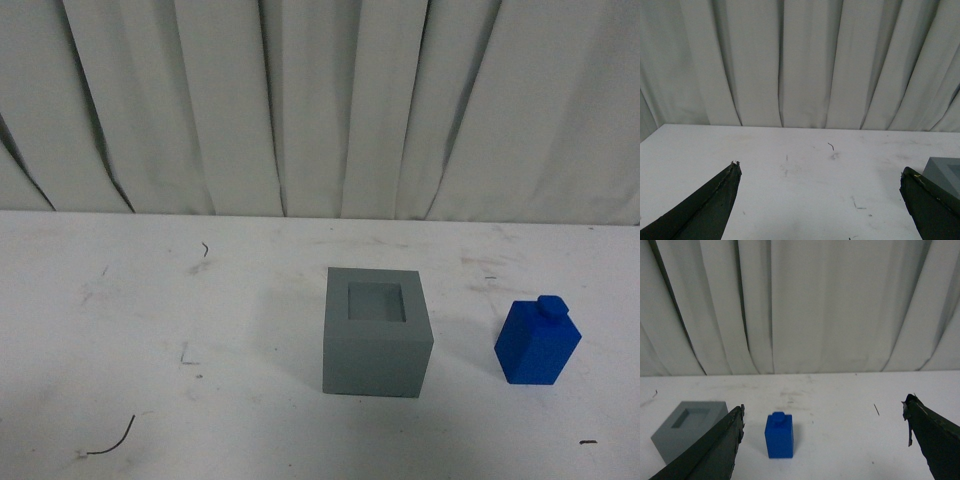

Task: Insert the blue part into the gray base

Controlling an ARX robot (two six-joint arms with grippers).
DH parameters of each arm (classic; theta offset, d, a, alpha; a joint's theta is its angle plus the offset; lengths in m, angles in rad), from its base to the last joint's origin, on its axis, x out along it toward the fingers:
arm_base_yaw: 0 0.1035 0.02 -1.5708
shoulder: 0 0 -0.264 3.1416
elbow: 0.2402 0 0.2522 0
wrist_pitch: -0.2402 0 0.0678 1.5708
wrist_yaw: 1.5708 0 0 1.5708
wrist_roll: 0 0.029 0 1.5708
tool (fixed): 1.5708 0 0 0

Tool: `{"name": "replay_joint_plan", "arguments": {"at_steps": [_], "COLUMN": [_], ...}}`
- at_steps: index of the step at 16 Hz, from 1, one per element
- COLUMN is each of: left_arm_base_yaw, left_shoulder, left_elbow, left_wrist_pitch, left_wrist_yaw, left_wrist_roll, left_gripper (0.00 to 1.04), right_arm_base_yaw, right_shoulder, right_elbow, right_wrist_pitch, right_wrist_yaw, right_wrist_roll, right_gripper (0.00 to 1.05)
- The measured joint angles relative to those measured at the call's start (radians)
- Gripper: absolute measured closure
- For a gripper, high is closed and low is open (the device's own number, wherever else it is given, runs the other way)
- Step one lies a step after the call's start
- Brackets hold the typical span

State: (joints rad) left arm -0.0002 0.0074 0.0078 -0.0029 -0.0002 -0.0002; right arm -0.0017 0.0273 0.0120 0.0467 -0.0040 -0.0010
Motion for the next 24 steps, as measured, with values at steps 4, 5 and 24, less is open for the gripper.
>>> {"name": "replay_joint_plan", "arguments": {"at_steps": [4, 5, 24], "left_arm_base_yaw": [0.0, 0.0, 0.0], "left_shoulder": [0.0, 0.0, 0.0], "left_elbow": [0.0, 0.0, 0.0], "left_wrist_pitch": [0.0, 0.0, 0.0], "left_wrist_yaw": [0.0, 0.0, 0.0], "left_wrist_roll": [0.0, 0.0, 0.0], "left_gripper": [0.07, 0.07, 0.07], "right_arm_base_yaw": [-0.101, -0.156, -0.217], "right_shoulder": [0.251, 0.393, 1.679], "right_elbow": [0.022, 0.059, 1.077], "right_wrist_pitch": [0.237, 0.377, 0.085], "right_wrist_yaw": [-0.099, -0.152, -0.688], "right_wrist_roll": [0.02, 0.035, -0.98], "right_gripper": [0.06, 0.06, 0.06]}}
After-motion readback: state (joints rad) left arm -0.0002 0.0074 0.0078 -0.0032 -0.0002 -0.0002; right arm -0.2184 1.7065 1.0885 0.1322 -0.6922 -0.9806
